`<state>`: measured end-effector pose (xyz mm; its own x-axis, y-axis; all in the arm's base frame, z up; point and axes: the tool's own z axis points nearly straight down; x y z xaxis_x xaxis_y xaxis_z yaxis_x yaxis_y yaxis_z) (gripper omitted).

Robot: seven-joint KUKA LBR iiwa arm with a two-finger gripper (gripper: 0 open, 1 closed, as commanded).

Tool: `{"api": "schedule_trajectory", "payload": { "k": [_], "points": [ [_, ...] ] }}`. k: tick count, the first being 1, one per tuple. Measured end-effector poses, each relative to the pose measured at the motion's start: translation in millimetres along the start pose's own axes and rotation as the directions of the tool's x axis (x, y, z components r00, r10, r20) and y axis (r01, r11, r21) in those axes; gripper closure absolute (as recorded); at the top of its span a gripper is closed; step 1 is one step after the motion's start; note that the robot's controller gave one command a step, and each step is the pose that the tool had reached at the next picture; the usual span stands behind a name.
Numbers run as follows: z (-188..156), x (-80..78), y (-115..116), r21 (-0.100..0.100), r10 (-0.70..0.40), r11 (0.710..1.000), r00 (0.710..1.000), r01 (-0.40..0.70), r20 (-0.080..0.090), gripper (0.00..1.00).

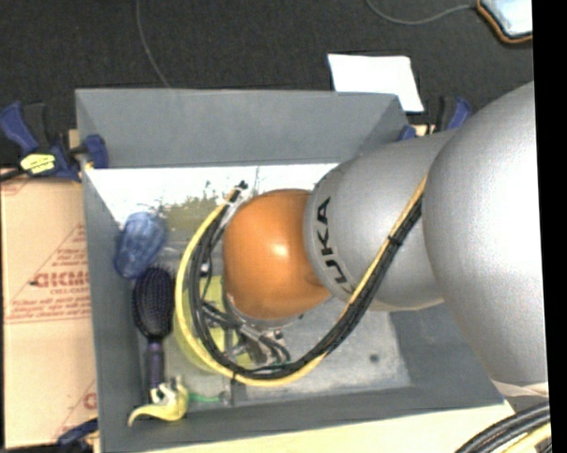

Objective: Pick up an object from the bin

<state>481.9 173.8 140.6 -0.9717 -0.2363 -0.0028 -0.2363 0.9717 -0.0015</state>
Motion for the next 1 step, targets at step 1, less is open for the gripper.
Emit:
{"api": "schedule_trajectory", "payload": {
  "k": [1],
  "points": [
    [-39.6,-14.6,11.1,-0.008,-0.013,1.000,1.000,0.013,0.019,0.00]
  ]
}}
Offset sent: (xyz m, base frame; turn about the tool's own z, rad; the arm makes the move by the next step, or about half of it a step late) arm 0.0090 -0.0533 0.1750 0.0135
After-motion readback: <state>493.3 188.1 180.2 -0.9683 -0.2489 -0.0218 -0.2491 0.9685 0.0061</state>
